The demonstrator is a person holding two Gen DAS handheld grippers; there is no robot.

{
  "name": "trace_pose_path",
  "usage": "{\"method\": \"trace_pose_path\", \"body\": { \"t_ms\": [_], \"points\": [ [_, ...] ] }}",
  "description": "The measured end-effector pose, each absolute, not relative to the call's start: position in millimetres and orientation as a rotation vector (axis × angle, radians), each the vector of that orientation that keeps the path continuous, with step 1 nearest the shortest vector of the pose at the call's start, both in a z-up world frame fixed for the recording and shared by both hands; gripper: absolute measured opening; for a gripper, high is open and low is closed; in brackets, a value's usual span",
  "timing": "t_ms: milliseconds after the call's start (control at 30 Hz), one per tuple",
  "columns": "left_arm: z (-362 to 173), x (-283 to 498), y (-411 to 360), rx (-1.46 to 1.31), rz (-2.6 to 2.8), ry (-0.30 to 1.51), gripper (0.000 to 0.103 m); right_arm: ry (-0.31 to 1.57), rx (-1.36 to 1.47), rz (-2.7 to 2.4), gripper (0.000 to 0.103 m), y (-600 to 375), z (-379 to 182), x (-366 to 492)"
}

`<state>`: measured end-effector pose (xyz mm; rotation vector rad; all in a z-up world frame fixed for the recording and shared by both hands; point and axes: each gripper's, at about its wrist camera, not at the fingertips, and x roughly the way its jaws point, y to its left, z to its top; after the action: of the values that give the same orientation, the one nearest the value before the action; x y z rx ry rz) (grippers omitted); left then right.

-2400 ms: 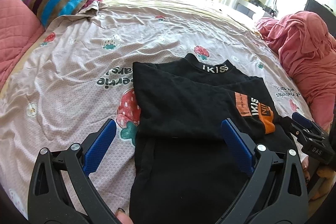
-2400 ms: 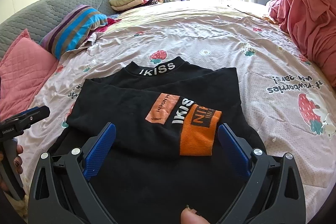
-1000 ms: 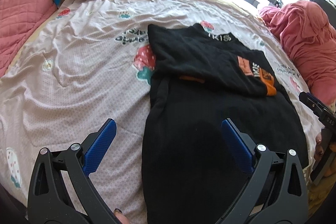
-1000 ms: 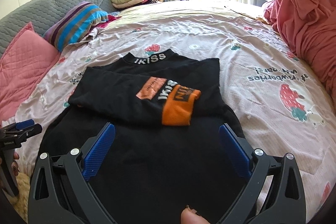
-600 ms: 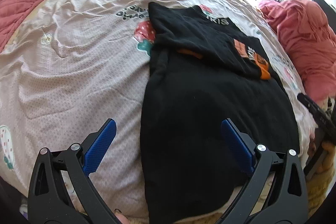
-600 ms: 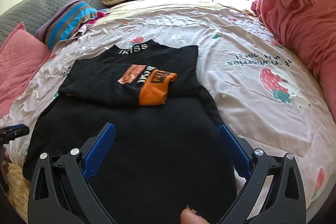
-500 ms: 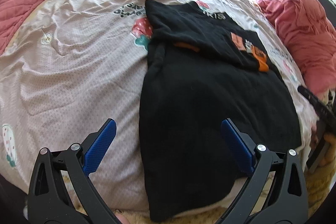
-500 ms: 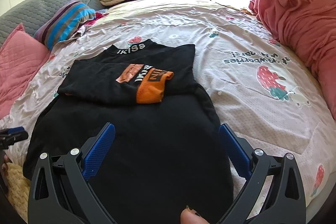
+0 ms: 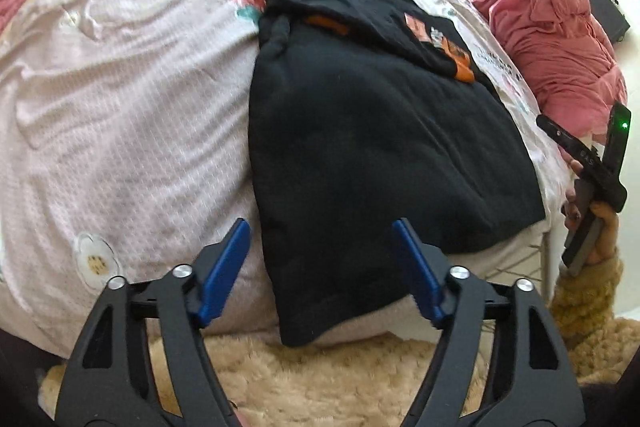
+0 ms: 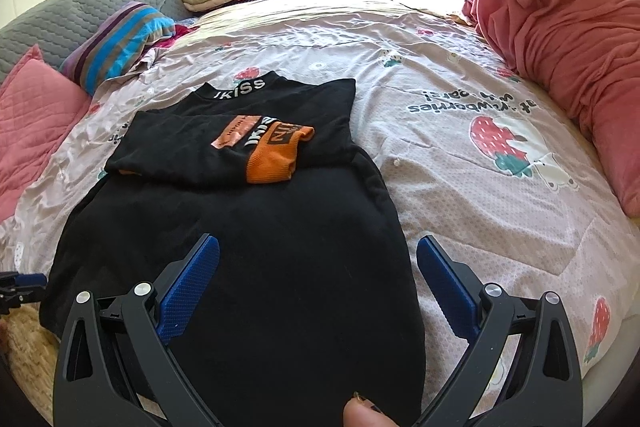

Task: Fold small clothes
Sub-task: 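Move both open tools down to the sweatshirt hem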

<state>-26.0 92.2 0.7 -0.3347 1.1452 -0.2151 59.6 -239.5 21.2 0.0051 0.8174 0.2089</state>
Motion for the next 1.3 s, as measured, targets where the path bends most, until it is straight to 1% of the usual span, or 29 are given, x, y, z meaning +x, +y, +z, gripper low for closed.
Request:
{"method": "trace_pose_path", "body": {
  "t_ms": [267, 333, 400, 633, 700, 733, 767, 800, 867, 933, 1100, 1300],
  "points": [
    [-13, -20, 83, -0.320, -0.250, 1.261, 0.060, 0.858, -0.029, 0.204, 0.098, -253, 15, 47],
    [-19, -15, 83, -0.331, -0.260, 1.294, 0.061, 0.886, -0.023, 0.218, 0.098, -260, 12, 43],
    [-22, -12, 81, -0.329, -0.269, 1.314, 0.065, 0.919, -0.011, 0.235, 0.098, -267, 9, 38],
    [-25, -8, 72, -0.266, -0.268, 1.335, 0.067, 1.016, 0.009, 0.285, 0.098, -289, -7, 17],
    [-25, -9, 74, -0.287, -0.269, 1.328, 0.067, 1.042, -0.006, 0.295, 0.094, -291, -13, 11],
    [-25, -9, 75, -0.295, -0.270, 1.326, 0.067, 1.059, -0.019, 0.297, 0.082, -292, -18, 7],
    [-25, -9, 75, -0.301, -0.271, 1.325, 0.067, 1.075, -0.023, 0.299, 0.073, -293, -21, 4],
    [-25, -9, 76, -0.305, -0.272, 1.326, 0.067, 1.089, -0.019, 0.304, 0.071, -295, -25, 2],
    [-26, -8, 76, -0.301, -0.271, 1.331, 0.067, 1.110, -0.009, 0.314, 0.055, -297, -31, -2],
    [-26, -7, 74, -0.290, -0.268, 1.336, 0.067, 1.108, -0.020, 0.294, 0.050, -300, -33, -7],
    [-27, -5, 73, -0.284, -0.266, 1.343, 0.067, 1.069, 0.002, 0.307, 0.049, -307, -21, -11],
    [-29, -4, 77, -0.313, -0.269, 1.350, 0.068, 1.123, 0.017, 0.346, 0.049, -303, -37, -4]
  ]
}}
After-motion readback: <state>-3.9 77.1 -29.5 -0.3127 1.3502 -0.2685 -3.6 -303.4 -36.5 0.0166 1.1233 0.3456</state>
